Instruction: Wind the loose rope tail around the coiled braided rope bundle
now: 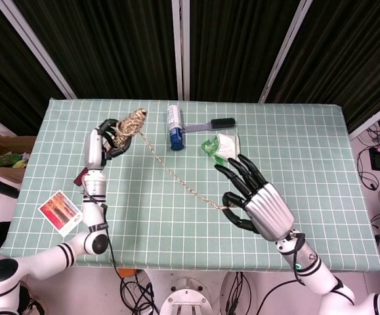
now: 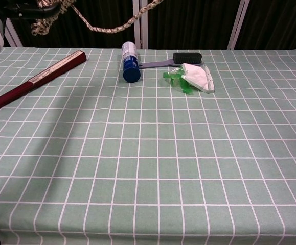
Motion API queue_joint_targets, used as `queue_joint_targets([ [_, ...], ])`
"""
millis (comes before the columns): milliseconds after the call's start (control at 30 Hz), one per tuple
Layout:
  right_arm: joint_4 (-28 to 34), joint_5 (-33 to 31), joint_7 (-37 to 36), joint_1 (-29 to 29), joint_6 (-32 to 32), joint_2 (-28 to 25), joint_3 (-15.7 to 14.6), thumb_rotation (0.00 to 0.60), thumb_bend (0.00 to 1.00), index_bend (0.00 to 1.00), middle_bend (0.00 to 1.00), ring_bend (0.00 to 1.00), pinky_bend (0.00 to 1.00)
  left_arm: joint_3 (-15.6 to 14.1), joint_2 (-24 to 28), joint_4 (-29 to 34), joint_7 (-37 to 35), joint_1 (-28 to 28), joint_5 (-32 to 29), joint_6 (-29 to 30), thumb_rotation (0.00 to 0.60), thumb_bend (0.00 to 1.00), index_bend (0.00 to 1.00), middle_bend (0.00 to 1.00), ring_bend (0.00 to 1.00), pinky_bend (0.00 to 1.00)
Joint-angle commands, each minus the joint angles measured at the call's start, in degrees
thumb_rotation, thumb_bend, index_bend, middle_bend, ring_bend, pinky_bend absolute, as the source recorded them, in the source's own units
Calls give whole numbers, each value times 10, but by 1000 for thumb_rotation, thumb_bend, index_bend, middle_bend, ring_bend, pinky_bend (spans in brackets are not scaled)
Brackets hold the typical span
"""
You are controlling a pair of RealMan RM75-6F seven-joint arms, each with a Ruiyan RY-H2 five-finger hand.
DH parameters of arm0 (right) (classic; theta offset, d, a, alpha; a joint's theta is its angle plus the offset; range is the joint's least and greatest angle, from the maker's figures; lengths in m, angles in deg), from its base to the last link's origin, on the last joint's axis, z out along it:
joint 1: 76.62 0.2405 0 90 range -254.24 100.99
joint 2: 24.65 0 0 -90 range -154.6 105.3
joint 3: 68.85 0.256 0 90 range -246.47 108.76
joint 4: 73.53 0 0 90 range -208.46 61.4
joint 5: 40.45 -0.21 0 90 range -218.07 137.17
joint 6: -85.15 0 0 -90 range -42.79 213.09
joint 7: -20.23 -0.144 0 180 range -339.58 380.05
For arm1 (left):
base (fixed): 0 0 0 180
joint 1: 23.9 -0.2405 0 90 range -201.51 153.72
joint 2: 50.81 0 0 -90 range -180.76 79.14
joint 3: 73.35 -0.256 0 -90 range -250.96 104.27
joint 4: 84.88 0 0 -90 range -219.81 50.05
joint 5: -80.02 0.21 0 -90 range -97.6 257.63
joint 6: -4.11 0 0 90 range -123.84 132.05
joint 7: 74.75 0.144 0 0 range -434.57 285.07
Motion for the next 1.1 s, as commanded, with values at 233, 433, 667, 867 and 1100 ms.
queue_joint_targets([
  [233,50,-146,50,95,-111,-5,124,600,491,1000,133,0,0,-100,8,-12,67,13,120,-10,600,473,733,722,626,712],
  [433,14,-276,91,165,-159,19,192,600,491,1000,137,0,0,-133,-1,-19,35,21,184,2,600,473,733,722,627,714],
  [667,-50,-409,120,234,-183,49,235,600,492,1000,137,0,0,-163,2,1,3,32,263,38,600,472,734,723,627,717],
  [867,-89,-461,111,254,-184,55,241,600,493,1000,140,0,0,-175,12,32,-90,28,293,67,600,473,747,736,638,724],
  [1100,-109,-504,57,248,-201,53,226,600,506,1000,140,0,0,-165,51,108,-332,16,247,40,600,489,750,738,641,725],
])
